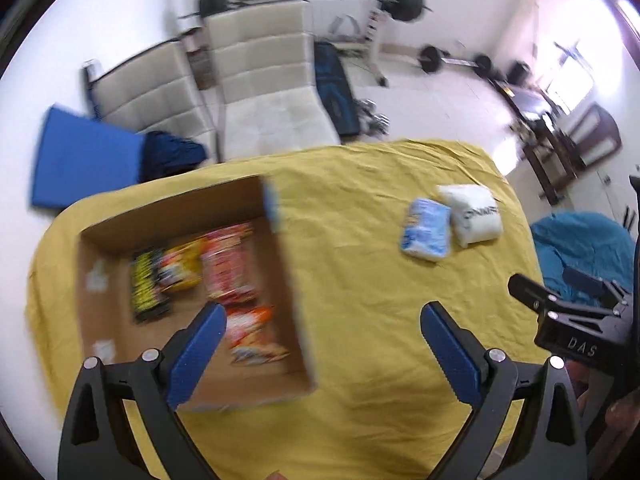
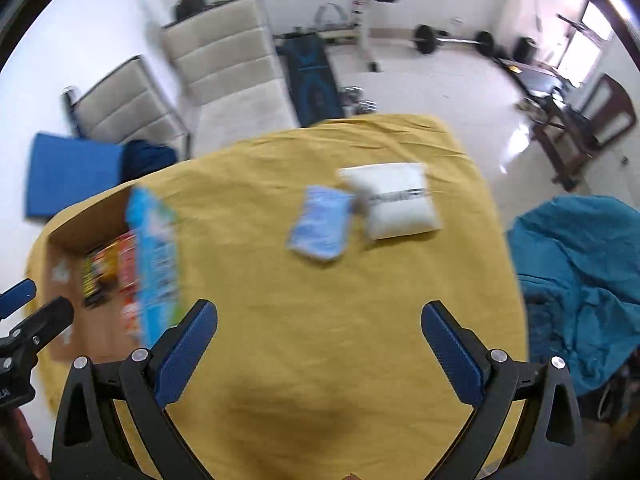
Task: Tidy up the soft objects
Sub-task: 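Grasp the white NMAX bag with the right tool while the left grasps the blue wipes pack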
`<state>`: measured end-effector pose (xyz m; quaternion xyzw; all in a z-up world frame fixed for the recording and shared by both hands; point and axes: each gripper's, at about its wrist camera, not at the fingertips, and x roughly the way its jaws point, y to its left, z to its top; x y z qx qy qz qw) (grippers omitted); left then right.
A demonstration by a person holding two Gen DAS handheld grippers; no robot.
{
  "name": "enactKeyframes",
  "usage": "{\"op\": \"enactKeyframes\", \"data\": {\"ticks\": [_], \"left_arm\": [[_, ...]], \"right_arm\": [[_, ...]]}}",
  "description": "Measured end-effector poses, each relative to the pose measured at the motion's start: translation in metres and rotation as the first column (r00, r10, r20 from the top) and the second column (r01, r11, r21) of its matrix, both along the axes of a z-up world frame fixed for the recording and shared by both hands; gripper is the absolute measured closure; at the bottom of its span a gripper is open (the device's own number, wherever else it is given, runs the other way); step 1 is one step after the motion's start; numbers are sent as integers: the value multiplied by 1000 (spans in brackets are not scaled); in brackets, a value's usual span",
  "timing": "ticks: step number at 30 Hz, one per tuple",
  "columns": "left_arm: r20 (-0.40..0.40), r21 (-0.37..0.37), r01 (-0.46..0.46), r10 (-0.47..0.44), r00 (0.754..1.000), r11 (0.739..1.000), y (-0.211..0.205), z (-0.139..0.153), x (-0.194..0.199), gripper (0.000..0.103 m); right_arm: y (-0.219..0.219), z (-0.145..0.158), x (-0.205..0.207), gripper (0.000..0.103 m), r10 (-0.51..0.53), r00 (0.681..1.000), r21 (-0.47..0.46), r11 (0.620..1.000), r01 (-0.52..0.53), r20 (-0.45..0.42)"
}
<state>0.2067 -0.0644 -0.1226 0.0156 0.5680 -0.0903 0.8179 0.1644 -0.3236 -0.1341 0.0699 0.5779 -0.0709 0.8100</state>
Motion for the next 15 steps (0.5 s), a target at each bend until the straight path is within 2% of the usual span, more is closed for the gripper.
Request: {"op": "enactKeyframes", "data": {"ticks": [4, 6, 10, 15], "left_arm": [[-91, 3, 81, -81, 993, 997, -63, -35, 51, 3], [-114, 14, 103, -101, 988, 995, -89, -51, 72, 3], [-175, 36, 134, -126, 977, 990, -133, -92, 113, 3], [-240, 47, 122, -108, 965, 991, -155, -136, 136, 3]], "right_arm": [[-57, -26, 33, 0, -28, 999, -55, 998, 26, -26], [-78, -47, 52, 0, -34, 997, -74, 997, 29, -70], [-103, -90, 92, 0, -18, 990, -42, 999, 12, -138], [-120, -153, 141, 0, -8, 970, 39, 999, 18, -242]]}}
